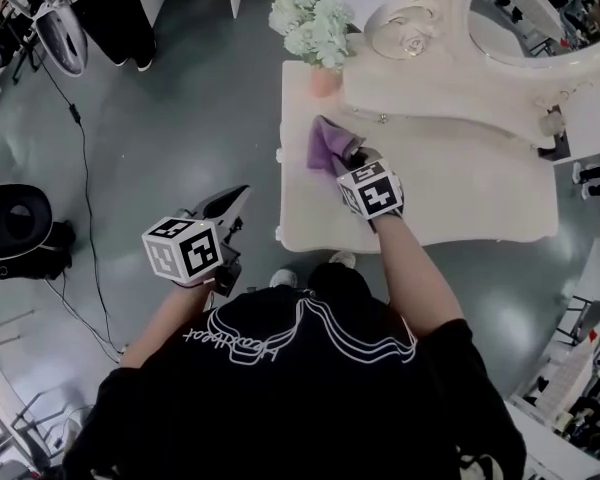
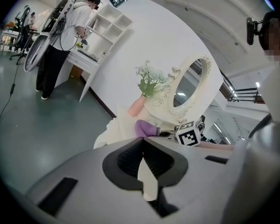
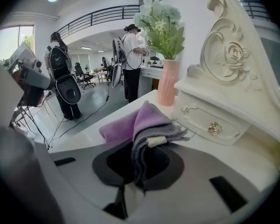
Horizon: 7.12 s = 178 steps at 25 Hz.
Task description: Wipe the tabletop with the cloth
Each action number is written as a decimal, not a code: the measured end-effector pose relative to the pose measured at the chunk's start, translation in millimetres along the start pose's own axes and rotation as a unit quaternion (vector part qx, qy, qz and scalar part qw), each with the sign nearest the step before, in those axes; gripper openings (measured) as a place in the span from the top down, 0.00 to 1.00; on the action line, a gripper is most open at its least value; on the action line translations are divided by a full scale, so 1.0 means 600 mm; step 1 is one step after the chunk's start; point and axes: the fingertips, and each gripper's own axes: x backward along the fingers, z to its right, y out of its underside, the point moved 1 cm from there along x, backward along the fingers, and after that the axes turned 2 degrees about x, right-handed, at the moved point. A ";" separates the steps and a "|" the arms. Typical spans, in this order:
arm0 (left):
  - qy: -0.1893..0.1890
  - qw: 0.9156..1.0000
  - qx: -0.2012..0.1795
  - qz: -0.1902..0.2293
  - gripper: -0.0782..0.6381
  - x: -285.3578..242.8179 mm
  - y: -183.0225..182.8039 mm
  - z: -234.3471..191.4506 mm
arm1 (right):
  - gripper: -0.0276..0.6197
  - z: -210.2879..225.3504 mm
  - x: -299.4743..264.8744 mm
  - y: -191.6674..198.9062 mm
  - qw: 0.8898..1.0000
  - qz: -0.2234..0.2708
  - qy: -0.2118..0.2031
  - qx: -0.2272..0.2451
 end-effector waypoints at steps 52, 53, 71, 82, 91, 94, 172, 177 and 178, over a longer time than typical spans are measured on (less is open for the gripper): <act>-0.033 0.999 0.007 0.023 0.88 -0.226 0.052 0.264 | 0.88 0.248 0.137 0.174 0.998 -0.023 -0.028 0.047; -0.027 0.999 0.009 0.020 0.88 -0.228 0.052 0.260 | 0.88 0.252 0.138 0.174 0.998 -0.025 -0.023 0.045; 0.030 0.999 -0.012 -0.032 0.88 -0.255 0.040 0.212 | 0.88 0.298 0.158 0.207 0.996 -0.067 0.051 -0.010; 0.024 0.999 -0.017 -0.029 0.88 -0.302 0.038 0.268 | 0.88 0.346 0.188 0.241 0.997 -0.058 0.048 -0.020; 0.012 1.000 -0.019 -0.019 0.88 -0.342 0.037 0.318 | 0.88 0.396 0.211 0.273 0.998 -0.057 0.035 -0.016; 0.011 1.000 -0.021 -0.016 0.88 -0.353 0.037 0.334 | 0.88 0.412 0.220 0.284 0.998 -0.058 0.035 -0.016; 0.033 0.998 -0.055 -0.027 0.89 -0.636 0.232 0.719 | 0.88 0.857 0.509 0.643 0.986 -0.042 0.141 -0.081; 0.039 0.997 -0.053 -0.030 0.89 -0.647 0.235 0.729 | 0.88 0.894 0.531 0.672 0.980 -0.050 0.165 -0.098; 0.040 0.997 -0.053 -0.030 0.88 -0.648 0.235 0.731 | 0.88 0.901 0.535 0.678 0.979 -0.051 0.170 -0.102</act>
